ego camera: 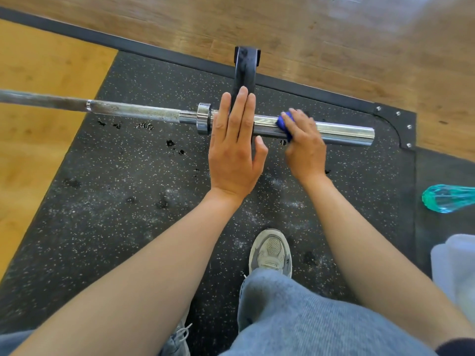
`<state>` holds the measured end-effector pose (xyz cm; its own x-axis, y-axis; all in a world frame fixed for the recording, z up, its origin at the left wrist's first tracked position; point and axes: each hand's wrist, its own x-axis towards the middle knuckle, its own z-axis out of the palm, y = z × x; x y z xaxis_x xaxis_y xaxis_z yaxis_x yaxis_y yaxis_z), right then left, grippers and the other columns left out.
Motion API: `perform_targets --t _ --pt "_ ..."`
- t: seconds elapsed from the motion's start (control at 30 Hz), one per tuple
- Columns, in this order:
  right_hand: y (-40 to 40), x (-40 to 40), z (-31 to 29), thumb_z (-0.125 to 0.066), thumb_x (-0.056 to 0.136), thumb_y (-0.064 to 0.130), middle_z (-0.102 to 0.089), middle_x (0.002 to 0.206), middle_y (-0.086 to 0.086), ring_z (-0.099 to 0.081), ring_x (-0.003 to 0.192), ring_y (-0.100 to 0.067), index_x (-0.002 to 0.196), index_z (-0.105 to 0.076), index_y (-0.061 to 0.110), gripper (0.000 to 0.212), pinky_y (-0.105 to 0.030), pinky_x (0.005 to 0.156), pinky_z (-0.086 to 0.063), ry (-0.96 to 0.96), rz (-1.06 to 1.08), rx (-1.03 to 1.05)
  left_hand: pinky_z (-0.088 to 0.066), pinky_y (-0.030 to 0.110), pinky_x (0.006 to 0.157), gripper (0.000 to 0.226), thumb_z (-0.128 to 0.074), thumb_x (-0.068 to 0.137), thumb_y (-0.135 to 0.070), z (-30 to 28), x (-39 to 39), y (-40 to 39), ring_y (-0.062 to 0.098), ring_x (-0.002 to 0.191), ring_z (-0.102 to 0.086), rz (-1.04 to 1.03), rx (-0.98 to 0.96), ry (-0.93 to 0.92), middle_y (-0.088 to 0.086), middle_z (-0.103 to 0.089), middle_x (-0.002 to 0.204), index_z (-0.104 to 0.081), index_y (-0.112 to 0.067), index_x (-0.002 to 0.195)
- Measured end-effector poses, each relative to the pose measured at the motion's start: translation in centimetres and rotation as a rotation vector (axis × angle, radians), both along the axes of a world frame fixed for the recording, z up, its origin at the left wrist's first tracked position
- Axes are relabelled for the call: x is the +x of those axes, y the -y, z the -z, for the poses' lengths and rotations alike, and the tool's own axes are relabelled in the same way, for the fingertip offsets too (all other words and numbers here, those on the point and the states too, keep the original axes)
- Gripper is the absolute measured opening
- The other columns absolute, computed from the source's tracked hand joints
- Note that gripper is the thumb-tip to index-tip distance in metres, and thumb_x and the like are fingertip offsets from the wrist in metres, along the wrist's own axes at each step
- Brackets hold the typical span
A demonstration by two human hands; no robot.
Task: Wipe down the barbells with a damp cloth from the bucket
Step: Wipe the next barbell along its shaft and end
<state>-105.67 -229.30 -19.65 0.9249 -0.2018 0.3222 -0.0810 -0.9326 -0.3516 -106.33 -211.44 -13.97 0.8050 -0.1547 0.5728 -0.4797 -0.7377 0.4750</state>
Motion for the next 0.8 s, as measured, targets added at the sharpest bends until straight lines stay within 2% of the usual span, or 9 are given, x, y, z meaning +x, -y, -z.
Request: perform_targets --t 0.07,0.13,0.23,0.3,0.37,0.4,0.47,0.63,0.8 --pt "2.2 -0.8 -0.3 -0.05 0.097 -0.002 -0.059 0.142 -0.005 -0.047 0.137 -0.028 0.133 -0.065 0.013 0.042 -0.046 0.111 -0.045 0.013 0.272 0.144 -0.027 0.056 0.121 0.063 -0.055 0.093 -0.008 0.2 -0.9 -0.3 0.037 0.154 -0.021 0.031 0.005 -0.027 0.016 -0.035 0.162 -0.039 0.0 0.153" --pt "1.3 -1.3 -0.8 -0.047 0.096 -0.008 -0.054 0.147 -0.007 -0.039 0.144 -0.029 0.134 -0.064 0.009 0.045 -0.047 0.116 -0.038 -0.001 0.482 0.253 -0.015 0.056 0.126 0.066 -0.056 0.092 -0.01 0.0 -2.1 -0.5 0.034 0.156 -0.017 -0.007 -0.003 -0.083 0.014 -0.031 0.164 -0.037 -0.003 0.155" --pt "-1.1 -2.4 -0.9 -0.049 0.096 -0.008 -0.051 0.151 -0.008 -0.036 0.146 -0.029 0.138 -0.061 0.011 0.048 -0.043 0.119 -0.034 -0.032 0.21 0.13 -0.004 0.051 0.127 0.07 -0.057 0.087 -0.006 -0.8 -4.7 0.5 0.027 0.156 -0.016 -0.005 0.013 -0.064 0.011 -0.028 0.166 -0.037 -0.006 0.155" --pt "0.0 -3.6 -0.5 -0.052 0.096 -0.004 -0.049 0.152 -0.005 -0.035 0.147 -0.026 0.142 -0.057 0.015 0.05 -0.042 0.117 -0.037 -0.041 0.033 0.057 -0.006 0.047 0.127 0.073 -0.054 0.084 0.003 -1.3 -6.1 2.2 0.024 0.156 -0.019 0.209 0.029 -0.034 0.01 -0.029 0.165 -0.038 -0.006 0.154" --pt "2.5 -4.4 -0.6 -0.052 0.098 -0.002 -0.051 0.151 -0.006 -0.036 0.146 -0.027 0.14 -0.06 0.015 0.045 -0.047 0.115 -0.039 -0.023 0.175 0.095 -0.009 0.036 0.128 0.073 -0.047 0.087 0.011 -1.3 -5.7 4.1 0.022 0.158 -0.012 0.351 -0.066 -0.222 0.008 -0.022 0.168 -0.034 -0.005 0.157" --pt "3.3 -4.7 -0.7 -0.052 0.098 -0.004 -0.052 0.15 -0.007 -0.036 0.147 -0.028 0.137 -0.061 0.013 0.044 -0.048 0.116 -0.039 -0.017 0.316 0.153 -0.009 0.031 0.128 0.07 -0.044 0.091 0.01 -1.0 -4.8 5.0 0.019 0.158 -0.006 0.321 -0.122 -0.352 0.006 -0.017 0.17 -0.029 -0.006 0.158" --pt "2.9 -5.0 -1.0 -0.05 0.096 -0.01 -0.051 0.15 -0.01 -0.034 0.148 -0.031 0.138 -0.06 0.007 0.046 -0.047 0.119 -0.035 -0.012 0.469 0.219 -0.008 0.034 0.128 0.063 -0.037 0.1 0.002 -0.2 -2.4 6.6 0.017 0.158 0.001 0.142 -0.153 -0.521 0.004 -0.008 0.171 -0.022 -0.007 0.16" --pt "4.7 -6.9 0.0 -0.054 0.095 -0.009 -0.053 0.148 -0.01 -0.041 0.144 -0.032 0.14 -0.059 0.008 0.048 -0.048 0.117 -0.037 -0.011 0.128 0.021 -0.007 0.042 0.128 0.056 -0.031 0.108 -0.02 2.3 3.3 9.8 0.02 0.158 -0.002 0.041 0.137 -0.585 0.005 -0.008 0.171 -0.019 -0.009 0.161" --pt "7.4 -6.7 -0.2 -0.053 0.096 -0.006 -0.06 0.14 -0.012 -0.044 0.141 -0.037 0.129 -0.066 0.005 0.038 -0.052 0.118 -0.035 0.024 0.44 0.126 -0.003 0.046 0.128 0.058 -0.016 0.109 -0.041 4.5 4.0 11.2 0.02 0.158 -0.004 -0.063 0.461 -0.542 0.001 -0.014 0.171 -0.023 -0.018 0.162"
